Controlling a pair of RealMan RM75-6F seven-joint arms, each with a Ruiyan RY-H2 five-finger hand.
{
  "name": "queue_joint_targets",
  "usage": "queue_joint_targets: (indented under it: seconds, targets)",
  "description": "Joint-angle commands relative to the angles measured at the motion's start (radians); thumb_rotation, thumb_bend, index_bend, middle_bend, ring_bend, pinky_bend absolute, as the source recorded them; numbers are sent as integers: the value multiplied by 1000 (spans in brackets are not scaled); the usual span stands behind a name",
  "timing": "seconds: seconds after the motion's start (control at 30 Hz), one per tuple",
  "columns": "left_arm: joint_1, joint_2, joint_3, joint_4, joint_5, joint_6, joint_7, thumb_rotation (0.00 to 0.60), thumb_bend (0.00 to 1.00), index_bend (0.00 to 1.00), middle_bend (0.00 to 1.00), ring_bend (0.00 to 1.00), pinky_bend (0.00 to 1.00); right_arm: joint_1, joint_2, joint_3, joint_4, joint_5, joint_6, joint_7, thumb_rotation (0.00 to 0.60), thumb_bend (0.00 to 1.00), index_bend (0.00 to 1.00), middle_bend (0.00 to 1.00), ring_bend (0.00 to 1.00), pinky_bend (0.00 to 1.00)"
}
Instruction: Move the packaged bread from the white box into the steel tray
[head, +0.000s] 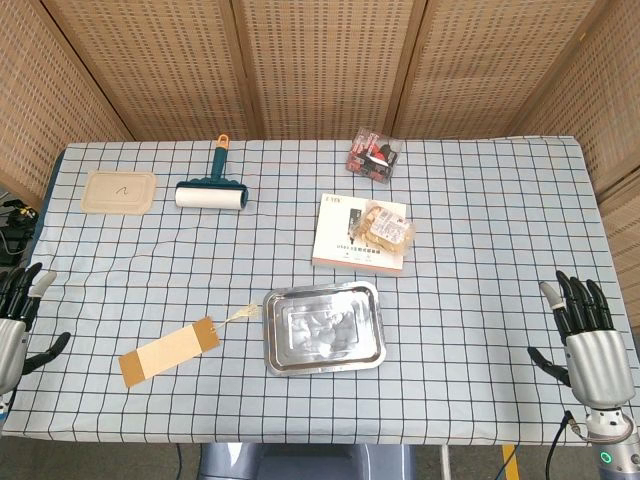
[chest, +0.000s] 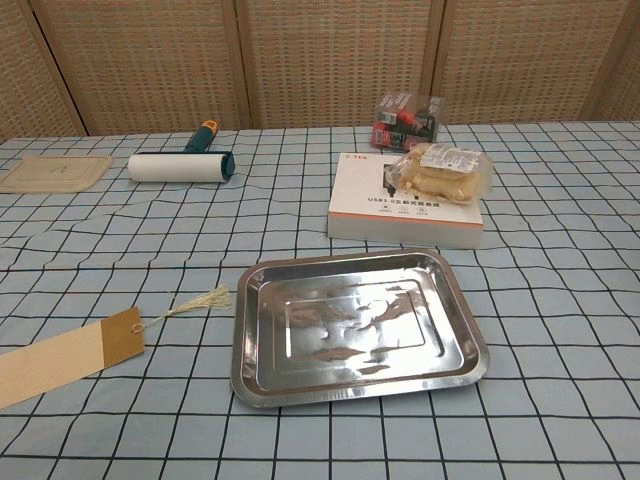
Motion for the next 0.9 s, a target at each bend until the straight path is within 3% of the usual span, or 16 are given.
queue_joint_targets:
  seconds: [0.03, 0.9]
  targets:
    - [0, 1, 0, -2, 1, 2, 1, 600, 239, 0, 0, 0, 0, 1, 3, -2, -3, 2, -4, -2, 600, 80, 13, 0, 0, 0]
    - [11, 15, -2, -13, -14, 6, -16, 600, 240, 0, 0, 0, 0, 33, -4, -3, -14, 3, -56, 29, 600, 79, 33, 0, 0, 0]
